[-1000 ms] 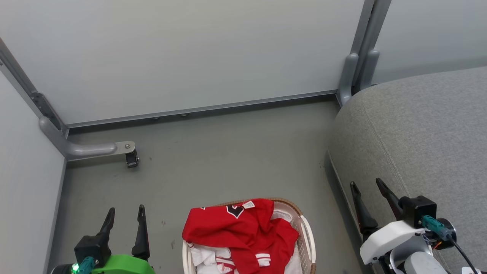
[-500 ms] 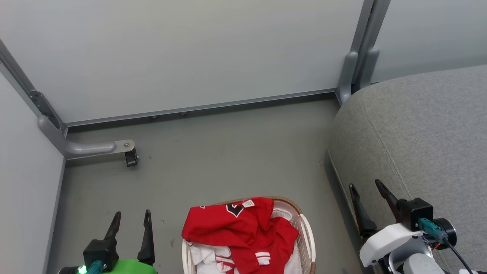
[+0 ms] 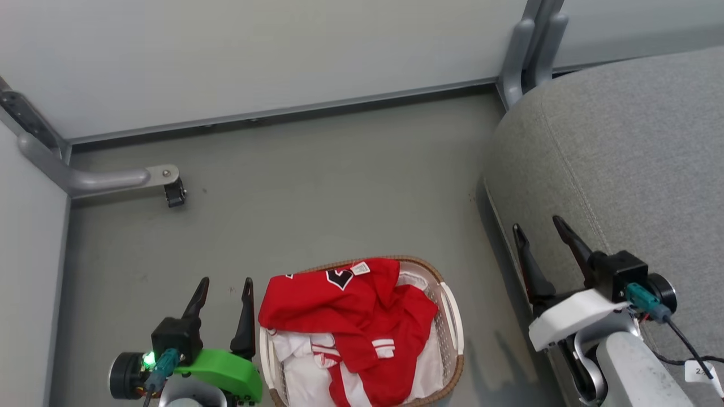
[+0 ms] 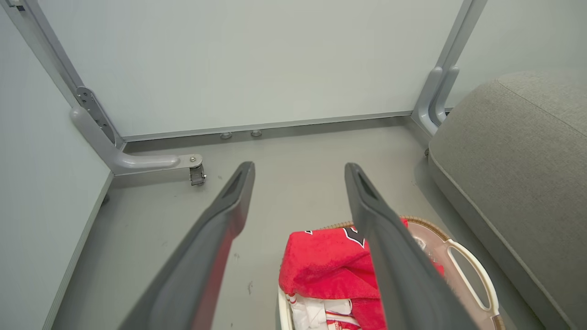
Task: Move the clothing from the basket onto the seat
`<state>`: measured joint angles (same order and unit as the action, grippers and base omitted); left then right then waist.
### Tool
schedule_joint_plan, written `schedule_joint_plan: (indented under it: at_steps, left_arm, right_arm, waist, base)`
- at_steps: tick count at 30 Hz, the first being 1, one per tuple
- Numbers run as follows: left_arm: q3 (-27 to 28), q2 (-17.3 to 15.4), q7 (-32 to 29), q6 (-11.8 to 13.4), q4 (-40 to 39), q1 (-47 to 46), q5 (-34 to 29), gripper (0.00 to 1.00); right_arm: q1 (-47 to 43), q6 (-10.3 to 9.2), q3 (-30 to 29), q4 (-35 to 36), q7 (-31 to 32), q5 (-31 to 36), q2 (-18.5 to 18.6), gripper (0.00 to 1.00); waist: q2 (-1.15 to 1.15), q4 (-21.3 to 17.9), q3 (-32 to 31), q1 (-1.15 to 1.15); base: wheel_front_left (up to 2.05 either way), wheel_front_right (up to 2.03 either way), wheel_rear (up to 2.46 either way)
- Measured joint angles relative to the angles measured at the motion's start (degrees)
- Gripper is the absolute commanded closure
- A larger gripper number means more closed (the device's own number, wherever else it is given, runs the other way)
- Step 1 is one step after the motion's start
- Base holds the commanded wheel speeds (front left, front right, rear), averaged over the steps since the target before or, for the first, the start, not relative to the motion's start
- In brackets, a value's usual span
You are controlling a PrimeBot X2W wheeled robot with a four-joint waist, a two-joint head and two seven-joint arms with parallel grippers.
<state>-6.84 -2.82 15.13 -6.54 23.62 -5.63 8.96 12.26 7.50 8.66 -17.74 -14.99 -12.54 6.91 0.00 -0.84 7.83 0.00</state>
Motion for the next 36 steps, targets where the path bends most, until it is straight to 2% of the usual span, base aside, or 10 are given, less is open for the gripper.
schedule_joint_plan:
  at_steps: [6,18,22,36]
  left_arm:
    - [-2.67,0.02,0.01,0.49,3.32,-4.78,-0.26,0.00]
    - [-5.44,-0.07,0.02,1.05,14.50,-13.68,-5.88,0.00]
    - [-7.98,-1.26,0.02,1.08,17.66,-16.90,-9.22,0.00]
    - [-15.57,-4.04,0.02,2.77,28.38,-28.07,-14.97,0.00]
  right_arm:
    - [3.55,0.00,0.31,1.98,-0.01,-0.35,0.00,0.00]
    - [7.78,0.00,1.11,3.44,0.00,-1.08,-0.71,0.00]
    - [8.92,0.00,1.68,3.50,0.00,-1.11,-0.90,0.00]
    - [13.07,0.00,3.42,4.39,-0.01,-1.62,-2.18,0.00]
  waist:
    - [0.00,-0.91,5.67,0.00]
    - [0.00,-3.97,16.60,0.00]
    - [0.00,-5.14,19.62,0.01]
    - [0.00,-8.89,28.88,0.00]
  base:
    - [0.00,0.00,0.00]
    - [0.00,0.00,0.00]
    - [0.00,0.00,0.00]
    - [0.00,0.00,0.00]
